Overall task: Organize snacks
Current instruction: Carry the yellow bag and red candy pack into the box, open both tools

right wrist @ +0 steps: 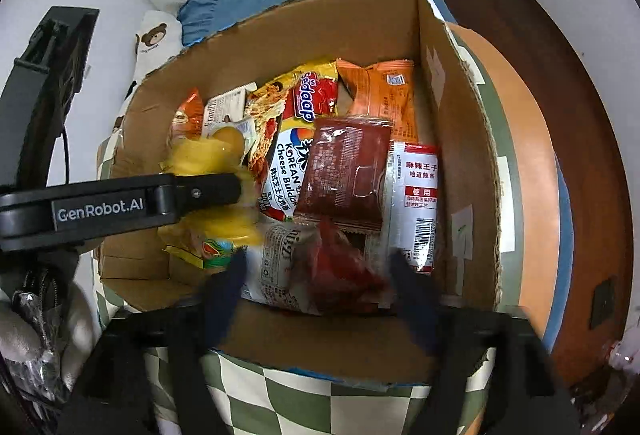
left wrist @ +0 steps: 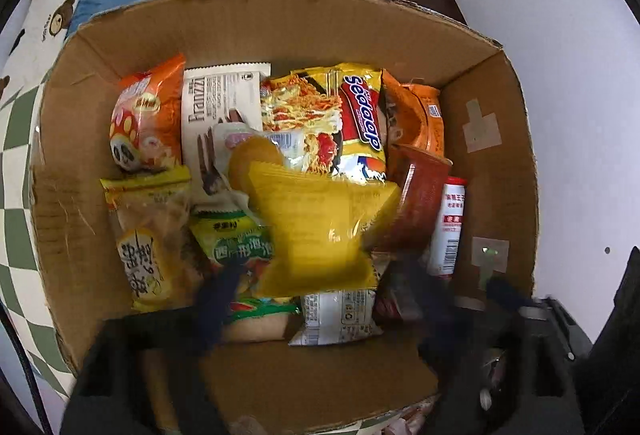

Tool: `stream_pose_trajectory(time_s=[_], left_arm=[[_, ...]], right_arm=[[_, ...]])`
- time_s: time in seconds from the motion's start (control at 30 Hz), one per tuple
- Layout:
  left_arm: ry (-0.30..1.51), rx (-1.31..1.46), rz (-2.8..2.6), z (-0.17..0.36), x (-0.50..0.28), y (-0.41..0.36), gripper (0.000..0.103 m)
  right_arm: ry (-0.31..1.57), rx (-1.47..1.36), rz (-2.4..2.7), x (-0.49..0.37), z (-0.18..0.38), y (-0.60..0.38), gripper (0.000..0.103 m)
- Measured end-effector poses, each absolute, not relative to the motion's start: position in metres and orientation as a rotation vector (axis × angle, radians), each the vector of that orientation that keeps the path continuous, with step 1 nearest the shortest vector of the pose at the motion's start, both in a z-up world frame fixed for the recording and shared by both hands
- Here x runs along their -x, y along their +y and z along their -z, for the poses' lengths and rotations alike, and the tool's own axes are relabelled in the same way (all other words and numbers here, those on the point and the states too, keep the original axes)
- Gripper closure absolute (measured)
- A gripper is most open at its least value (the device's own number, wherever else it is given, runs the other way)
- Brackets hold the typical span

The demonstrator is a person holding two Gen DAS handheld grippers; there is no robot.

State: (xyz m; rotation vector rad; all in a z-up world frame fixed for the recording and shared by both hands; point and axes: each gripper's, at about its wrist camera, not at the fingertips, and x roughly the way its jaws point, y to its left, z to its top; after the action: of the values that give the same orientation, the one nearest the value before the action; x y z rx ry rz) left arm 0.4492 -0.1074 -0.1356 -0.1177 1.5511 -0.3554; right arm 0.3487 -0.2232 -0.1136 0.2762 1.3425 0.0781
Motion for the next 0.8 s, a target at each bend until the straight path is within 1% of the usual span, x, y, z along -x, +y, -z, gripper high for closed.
stream_pose_trajectory(time_s=[0.2,0.5,0.8], left_arm=[[1.505,0.108,0.322,0.126,-0.453,-0.098,0.006],[1.367,0.012,0.243,0.1,-0.43,-0.075,0.006],[1.289,-0.023,0.133,0.107,-0.406,-0.045,0.006]], right_arm=[[1.353,-0.259,-0.038,-0.355,0.119,-0.222,0.005],[1.336,-0.207,0.015,-0.353,0.113,-0.22,0.005],[1.283,-0.138,0.065,-0.347,0.107,-0.213,0.005]])
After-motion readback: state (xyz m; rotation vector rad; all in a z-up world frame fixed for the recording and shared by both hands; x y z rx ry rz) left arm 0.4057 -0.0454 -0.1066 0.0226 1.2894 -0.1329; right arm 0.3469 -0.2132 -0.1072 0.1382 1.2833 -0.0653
